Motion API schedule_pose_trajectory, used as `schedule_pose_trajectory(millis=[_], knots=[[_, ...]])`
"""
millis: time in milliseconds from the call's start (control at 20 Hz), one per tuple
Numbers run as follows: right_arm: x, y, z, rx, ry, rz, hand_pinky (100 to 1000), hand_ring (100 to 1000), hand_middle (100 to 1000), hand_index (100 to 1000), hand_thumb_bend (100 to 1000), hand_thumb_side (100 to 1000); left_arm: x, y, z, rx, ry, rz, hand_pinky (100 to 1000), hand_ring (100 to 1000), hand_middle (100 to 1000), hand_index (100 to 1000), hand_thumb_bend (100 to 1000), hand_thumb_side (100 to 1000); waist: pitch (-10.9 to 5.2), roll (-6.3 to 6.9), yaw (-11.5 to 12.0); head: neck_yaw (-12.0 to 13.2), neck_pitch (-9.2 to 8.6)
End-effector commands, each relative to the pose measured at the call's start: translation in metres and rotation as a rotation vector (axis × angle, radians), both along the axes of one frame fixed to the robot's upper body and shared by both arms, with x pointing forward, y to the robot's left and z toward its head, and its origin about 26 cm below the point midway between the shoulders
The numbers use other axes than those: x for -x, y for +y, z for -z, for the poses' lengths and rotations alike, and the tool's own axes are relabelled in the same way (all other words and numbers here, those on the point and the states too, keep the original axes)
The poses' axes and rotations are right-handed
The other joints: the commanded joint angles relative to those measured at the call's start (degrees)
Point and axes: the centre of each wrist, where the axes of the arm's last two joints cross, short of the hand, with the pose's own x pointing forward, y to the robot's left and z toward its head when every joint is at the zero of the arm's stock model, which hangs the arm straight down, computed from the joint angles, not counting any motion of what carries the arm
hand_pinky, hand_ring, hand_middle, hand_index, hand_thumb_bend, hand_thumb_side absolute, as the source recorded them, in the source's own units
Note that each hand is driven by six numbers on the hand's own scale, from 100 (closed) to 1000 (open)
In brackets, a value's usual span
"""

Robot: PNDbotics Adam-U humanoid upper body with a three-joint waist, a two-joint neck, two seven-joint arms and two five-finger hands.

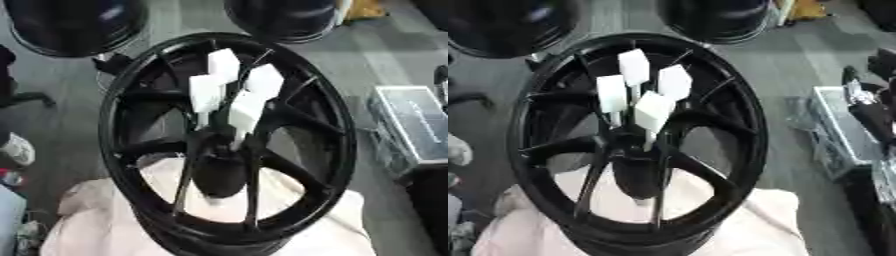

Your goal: Pull the pin out of the wheel hub.

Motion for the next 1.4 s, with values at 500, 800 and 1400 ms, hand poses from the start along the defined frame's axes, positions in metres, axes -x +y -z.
schedule_pose_trajectory(millis=[500,800,1400], knots=[[0.001,-0.002,-0.012,0.028,-0.028,0.0,707,857,771,855,308,372,-0.005,0.005,-0.033,-0.196,-0.035,0.076,774,849,832,881,578,587,-1.3,0.55,-0.4,0.0,-0.38],[0.0,-0.002,-0.011,0.037,-0.015,-0.009,706,857,771,855,298,374,-0.022,0.006,-0.059,-0.541,0.014,0.204,767,818,791,869,599,549,-1.8,1.24,-1.3,0.5,-0.08],[0.001,-0.005,-0.004,0.052,0.023,-0.021,706,857,770,855,291,375,-0.037,-0.026,-0.1,-1.17,0.107,0.486,768,753,732,836,663,401,-2.87,2.82,-2.7,1.0,0.62]])
